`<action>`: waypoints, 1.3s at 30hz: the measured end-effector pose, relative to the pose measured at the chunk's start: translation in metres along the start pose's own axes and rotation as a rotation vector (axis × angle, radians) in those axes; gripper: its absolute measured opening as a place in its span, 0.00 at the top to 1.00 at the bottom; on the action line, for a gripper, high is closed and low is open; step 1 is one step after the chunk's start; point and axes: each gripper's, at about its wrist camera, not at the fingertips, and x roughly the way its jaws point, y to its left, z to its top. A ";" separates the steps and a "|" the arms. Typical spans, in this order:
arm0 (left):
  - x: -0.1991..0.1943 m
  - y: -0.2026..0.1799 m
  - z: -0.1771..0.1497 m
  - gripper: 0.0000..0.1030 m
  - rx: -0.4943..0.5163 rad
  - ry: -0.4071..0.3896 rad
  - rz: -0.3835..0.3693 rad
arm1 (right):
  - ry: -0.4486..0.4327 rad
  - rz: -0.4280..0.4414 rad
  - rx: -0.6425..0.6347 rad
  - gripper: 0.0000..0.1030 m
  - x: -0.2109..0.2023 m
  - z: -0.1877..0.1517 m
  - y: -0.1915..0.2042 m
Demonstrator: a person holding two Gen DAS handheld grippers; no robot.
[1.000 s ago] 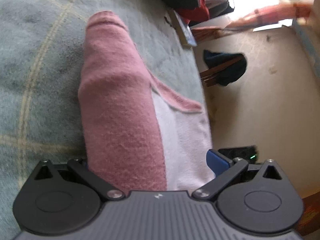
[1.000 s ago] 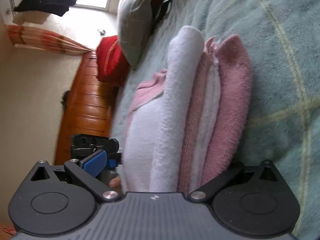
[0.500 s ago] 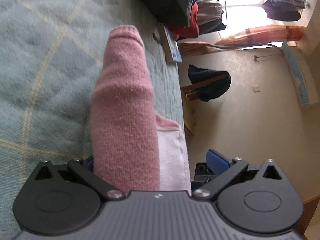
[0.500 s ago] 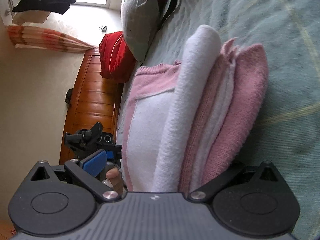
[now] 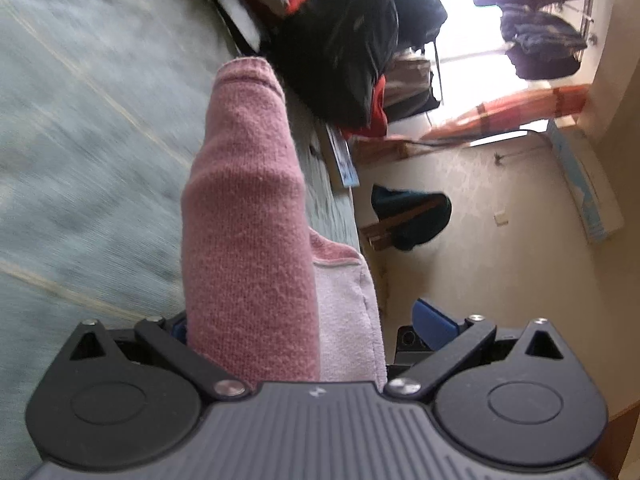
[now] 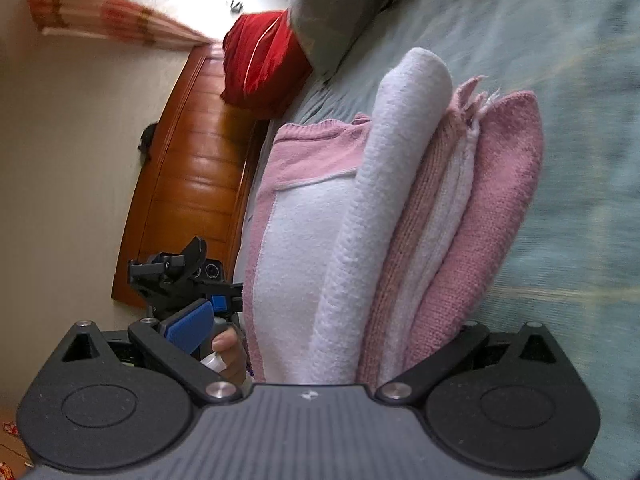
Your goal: Fold clothes
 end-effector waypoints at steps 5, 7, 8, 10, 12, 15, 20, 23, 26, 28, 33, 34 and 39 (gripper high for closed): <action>-0.050 0.010 0.018 0.01 -0.003 -0.070 0.025 | 0.058 0.012 -0.031 0.00 0.058 0.007 0.028; -0.073 0.015 0.023 0.01 -0.007 -0.100 0.041 | 0.081 0.019 -0.042 0.00 0.083 0.010 0.039; -0.083 0.017 0.026 0.01 -0.010 -0.116 0.046 | 0.092 0.023 -0.047 0.00 0.095 0.012 0.045; -0.109 0.024 0.033 0.01 -0.014 -0.149 0.061 | 0.116 0.033 -0.057 0.00 0.122 0.014 0.057; -0.134 0.031 0.039 0.01 -0.022 -0.184 0.079 | 0.143 0.043 -0.068 0.00 0.150 0.018 0.068; -0.169 0.041 0.048 0.01 -0.034 -0.234 0.104 | 0.184 0.058 -0.098 0.00 0.190 0.022 0.086; -0.227 0.066 0.066 0.01 -0.053 -0.320 0.156 | 0.237 0.081 -0.122 0.00 0.259 0.028 0.102; -0.262 0.087 0.075 0.01 -0.078 -0.385 0.190 | 0.254 0.097 -0.110 0.00 0.305 0.032 0.105; -0.288 0.108 0.084 0.01 -0.105 -0.414 0.216 | 0.280 0.105 -0.092 0.00 0.348 0.035 0.106; -0.303 0.121 0.091 0.01 -0.117 -0.432 0.233 | 0.295 0.104 -0.085 0.00 0.372 0.035 0.106; -0.329 0.147 0.110 0.01 -0.132 -0.469 0.281 | 0.317 0.089 -0.099 0.00 0.417 0.034 0.113; -0.334 0.151 0.115 0.01 -0.135 -0.477 0.289 | 0.316 0.089 -0.104 0.00 0.423 0.034 0.116; -0.353 0.164 0.134 0.01 -0.149 -0.525 0.298 | 0.304 0.084 -0.123 0.00 0.446 0.030 0.125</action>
